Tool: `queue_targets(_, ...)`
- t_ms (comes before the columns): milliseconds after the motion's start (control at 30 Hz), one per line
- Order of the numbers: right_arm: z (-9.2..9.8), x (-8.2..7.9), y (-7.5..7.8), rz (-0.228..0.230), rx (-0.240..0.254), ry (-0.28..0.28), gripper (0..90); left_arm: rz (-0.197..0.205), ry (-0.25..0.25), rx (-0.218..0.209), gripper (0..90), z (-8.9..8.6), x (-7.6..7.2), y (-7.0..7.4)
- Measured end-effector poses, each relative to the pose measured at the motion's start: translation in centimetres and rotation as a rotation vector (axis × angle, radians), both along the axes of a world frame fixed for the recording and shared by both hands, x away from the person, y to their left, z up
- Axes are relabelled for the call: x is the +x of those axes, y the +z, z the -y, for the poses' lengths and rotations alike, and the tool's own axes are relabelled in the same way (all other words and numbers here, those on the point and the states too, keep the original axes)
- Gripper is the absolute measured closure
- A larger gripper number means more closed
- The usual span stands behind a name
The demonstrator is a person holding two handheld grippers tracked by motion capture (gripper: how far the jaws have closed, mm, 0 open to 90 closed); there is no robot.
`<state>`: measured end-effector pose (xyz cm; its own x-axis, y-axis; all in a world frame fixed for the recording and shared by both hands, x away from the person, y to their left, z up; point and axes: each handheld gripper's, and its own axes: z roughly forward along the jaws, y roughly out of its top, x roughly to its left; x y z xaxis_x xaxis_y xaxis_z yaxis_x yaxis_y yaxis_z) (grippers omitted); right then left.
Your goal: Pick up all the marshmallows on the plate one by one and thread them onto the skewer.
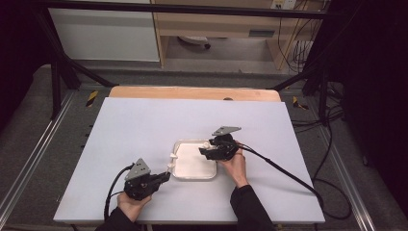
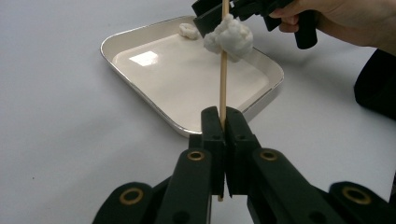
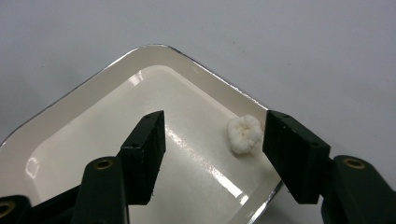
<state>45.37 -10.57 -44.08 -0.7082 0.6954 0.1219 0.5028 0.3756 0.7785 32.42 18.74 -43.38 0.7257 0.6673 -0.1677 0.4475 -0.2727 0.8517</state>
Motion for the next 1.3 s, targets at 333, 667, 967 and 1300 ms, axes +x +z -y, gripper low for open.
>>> queue_targets(333, -0.5, 1.0, -0.8, 0.008, -0.062, 0.01, 46.1, -0.004, -0.001, -0.002, 88.0, 0.0, 0.0, 0.0)
queue_targets(667, -0.5, 1.5, -1.2, 0.006, -0.076, 0.005, 57.5, -0.006, -0.003, -0.002, 88.0, 0.0, 0.1, -0.1)
queue_targets(967, -0.7, 1.2, -1.3, 0.041, -0.1, -0.016, 68.3, -0.005, -0.003, -0.002, 88.0, 0.0, 0.1, -0.1)
queue_targets(1300, -0.6, 1.1, -1.3, 0.037, -0.095, -0.042, 74.5, -0.007, -0.004, -0.002, 88.0, 0.0, 0.1, -0.1)
